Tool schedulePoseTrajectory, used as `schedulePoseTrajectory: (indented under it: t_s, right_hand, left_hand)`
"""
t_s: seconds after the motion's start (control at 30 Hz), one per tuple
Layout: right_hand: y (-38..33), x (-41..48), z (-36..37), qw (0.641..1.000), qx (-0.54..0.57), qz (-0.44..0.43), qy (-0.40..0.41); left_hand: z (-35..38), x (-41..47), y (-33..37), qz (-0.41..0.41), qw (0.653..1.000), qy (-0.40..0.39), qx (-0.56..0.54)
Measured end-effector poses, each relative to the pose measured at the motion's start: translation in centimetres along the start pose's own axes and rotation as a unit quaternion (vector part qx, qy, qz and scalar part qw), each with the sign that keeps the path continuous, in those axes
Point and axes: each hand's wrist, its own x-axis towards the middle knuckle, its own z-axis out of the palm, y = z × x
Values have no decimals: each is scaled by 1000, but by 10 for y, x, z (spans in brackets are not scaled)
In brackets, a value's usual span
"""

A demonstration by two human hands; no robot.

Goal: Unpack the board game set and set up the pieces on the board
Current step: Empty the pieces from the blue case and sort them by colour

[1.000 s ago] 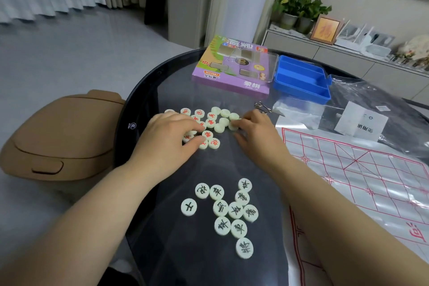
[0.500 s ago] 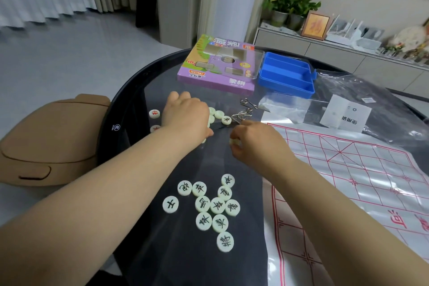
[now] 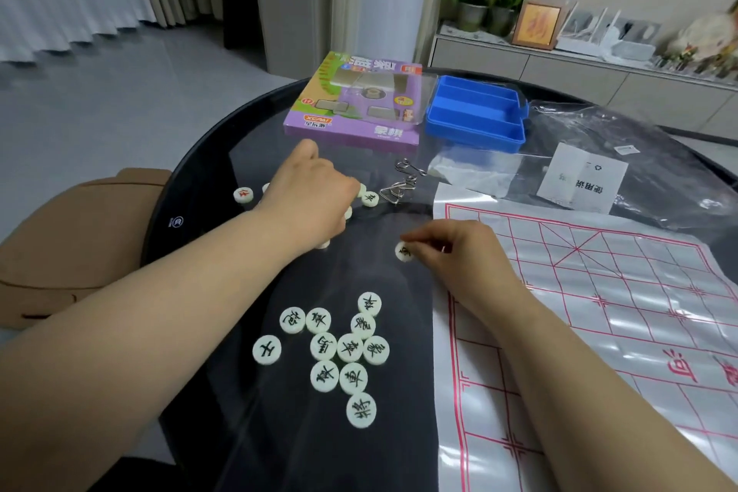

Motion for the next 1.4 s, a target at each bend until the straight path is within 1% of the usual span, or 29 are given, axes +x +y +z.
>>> schedulePoseTrajectory:
  t_s: [0.17,0.33,0.43,0.47,0.53,0.67,0.73,0.77,0.8,0.83,0.87,0.93,0.97,1.0,1.07,1.17,1.3,1.4]
  right_hand:
    - [-2,-2,-1,1000,-17,-23,-9]
    - [-1,-3,-5,997,-38,-48,-47]
    - [0,-3,-5,996,-34,-63,-46]
    - [0,-3,-4,996,-33,-66,-47]
    - [1,-3,-4,996,-32,-73,-51]
    - [3,-3,-5,996,-28,-72,-51]
    - [4,-2,-4,996,-29,-70,-50]
    - [4,-2,-4,996,-26,-66,-50]
    - [4,-1,-5,997,-20,-60,-52]
    - [4,-1,-6,997,-12,-53,-60]
    - [3,0,-8,996,-7,-48,-77]
    - [2,1,-13,991,-19,-50,-123]
    - [1,1,-15,988,-31,-55,-140]
    - [1,1,-16,986,-46,-58,-148]
    - [-2,0,-17,984,-76,-58,-148]
    - [-5,-1,-15,982,-106,-61,-142]
    - [-10,-3,-10,979,-120,-82,-142]
    - [-12,-5,-6,976,-122,-102,-151]
  left_hand:
    - [3,-1,2,28,999,-9,-28]
    - [5,-1,1,14,994,-8,-105]
    - [-1,2,3,-5,988,-39,-152]
    - [-4,3,4,-7,987,-50,-152]
    - [-11,4,7,-5,991,-60,-116]
    - [-21,1,14,9,998,-52,-32]
    - [-20,-3,14,11,999,-37,-39]
    - [-19,-5,13,6,997,-29,-73]
    - [-18,-7,11,-8,991,-26,-132]
    - [-18,-10,9,-32,976,-27,-213]
    - [-19,-14,7,-63,949,-24,-307]
    - [-23,-26,4,-107,875,-13,-471]
    - [-24,-34,4,-114,844,-15,-524]
    - [-22,-43,4,-113,830,-19,-546]
    - [-18,-61,5,-113,827,-22,-551]
    - [-9,-80,4,-153,819,-21,-553]
    - [1,-92,3,-189,833,-13,-520]
    - [6,-92,2,-205,840,16,-503]
